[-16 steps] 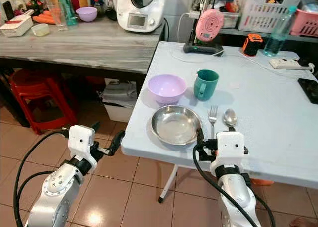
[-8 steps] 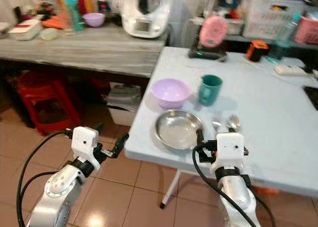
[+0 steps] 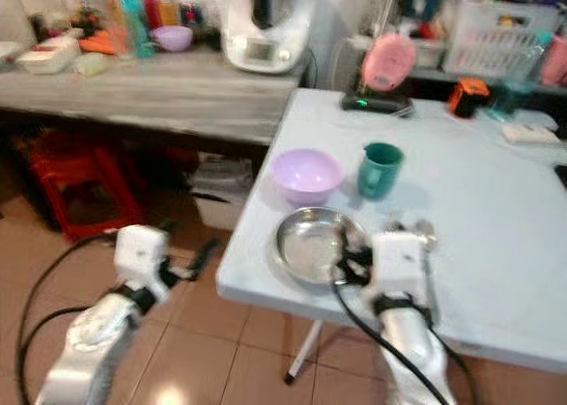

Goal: Setting the table

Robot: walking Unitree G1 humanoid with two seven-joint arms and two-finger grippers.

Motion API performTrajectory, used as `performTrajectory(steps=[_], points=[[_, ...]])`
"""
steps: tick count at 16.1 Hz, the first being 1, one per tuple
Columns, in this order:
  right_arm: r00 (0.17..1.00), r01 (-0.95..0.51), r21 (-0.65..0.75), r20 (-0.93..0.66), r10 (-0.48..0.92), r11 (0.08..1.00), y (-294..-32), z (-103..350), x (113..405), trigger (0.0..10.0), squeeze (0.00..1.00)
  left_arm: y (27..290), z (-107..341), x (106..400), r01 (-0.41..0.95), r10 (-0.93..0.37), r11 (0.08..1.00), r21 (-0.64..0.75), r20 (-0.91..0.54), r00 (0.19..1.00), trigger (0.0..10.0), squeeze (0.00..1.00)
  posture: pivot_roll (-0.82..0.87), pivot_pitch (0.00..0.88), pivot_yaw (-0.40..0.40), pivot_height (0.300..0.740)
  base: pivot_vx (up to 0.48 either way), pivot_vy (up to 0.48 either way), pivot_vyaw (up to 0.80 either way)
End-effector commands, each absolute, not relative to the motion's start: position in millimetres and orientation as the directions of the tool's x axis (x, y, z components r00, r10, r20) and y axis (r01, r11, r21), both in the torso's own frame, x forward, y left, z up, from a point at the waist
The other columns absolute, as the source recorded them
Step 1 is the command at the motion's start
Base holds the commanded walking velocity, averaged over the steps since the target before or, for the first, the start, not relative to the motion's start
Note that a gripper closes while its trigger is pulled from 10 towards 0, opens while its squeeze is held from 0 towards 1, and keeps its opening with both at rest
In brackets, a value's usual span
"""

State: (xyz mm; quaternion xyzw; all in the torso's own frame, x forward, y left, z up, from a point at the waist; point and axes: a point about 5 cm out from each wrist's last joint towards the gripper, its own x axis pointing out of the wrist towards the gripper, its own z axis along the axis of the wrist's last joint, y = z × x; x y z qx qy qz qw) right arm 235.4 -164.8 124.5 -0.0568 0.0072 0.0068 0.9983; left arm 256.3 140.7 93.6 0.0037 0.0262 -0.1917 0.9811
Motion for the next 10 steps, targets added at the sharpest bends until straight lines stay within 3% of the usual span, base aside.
performTrajectory(steps=[1, 7, 10], points=[[1.0, 0.016, -0.127, -0.024, -0.019, 0.992, -174.1, 123.8, 231.6, 10.0, 0.0, 129.8, 94.6, 256.0, 0.411, -0.411, 0.912, -0.012, -0.047, 0.911, 10.0, 0.0, -0.06, 0.0, -0.004, 0.74, 0.0, 0.0, 0.0], [0.998, 0.031, -0.117, -0.051, -0.037, 0.993, -180.2, 120.9, 230.4, 10.0, 0.0, 131.3, 88.6, 247.7, 0.506, -0.504, 0.863, 0.013, -0.071, 0.861, 10.0, 0.0, -0.07, 0.004, -0.006, 0.74, 0.0, 0.0, 0.0], [0.996, -0.04, -0.096, -0.077, 0.033, 0.995, -178.4, 117.6, 231.1, 10.0, 0.0, 135.2, 86.0, 243.5, 0.55, -0.545, 0.834, 0.043, -0.091, 0.833, 10.0, 0.0, -0.08, 0.017, -0.001, 0.74, 0.0, 0.0, 0.0]])
